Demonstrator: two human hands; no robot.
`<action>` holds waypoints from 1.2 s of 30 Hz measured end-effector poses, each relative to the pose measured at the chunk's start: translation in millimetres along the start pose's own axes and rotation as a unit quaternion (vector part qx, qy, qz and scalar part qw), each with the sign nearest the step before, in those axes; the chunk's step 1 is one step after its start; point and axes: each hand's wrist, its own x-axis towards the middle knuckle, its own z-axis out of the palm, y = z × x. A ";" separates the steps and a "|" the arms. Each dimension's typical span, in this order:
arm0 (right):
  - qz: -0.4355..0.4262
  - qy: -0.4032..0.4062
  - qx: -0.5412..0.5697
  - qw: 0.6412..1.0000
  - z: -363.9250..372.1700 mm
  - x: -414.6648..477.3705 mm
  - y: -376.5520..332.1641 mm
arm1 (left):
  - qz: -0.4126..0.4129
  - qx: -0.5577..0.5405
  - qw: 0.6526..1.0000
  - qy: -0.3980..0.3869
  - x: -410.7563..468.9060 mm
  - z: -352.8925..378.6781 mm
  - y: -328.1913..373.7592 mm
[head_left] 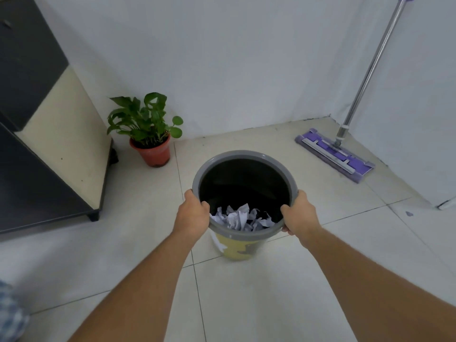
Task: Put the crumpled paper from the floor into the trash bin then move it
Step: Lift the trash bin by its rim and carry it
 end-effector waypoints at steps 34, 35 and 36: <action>-0.198 0.076 0.035 0.977 -611.2 -383.9 -662.7 | 0.149 -0.143 0.977 0.060 -252.8 -655.2 659.9; -0.201 0.079 0.036 0.976 -614.7 -387.3 -665.6 | 0.155 -0.145 0.975 0.059 -256.2 -659.1 663.8; -0.203 0.082 0.039 0.975 -617.5 -389.4 -667.8 | 0.159 -0.147 0.975 0.058 -258.2 -661.9 666.8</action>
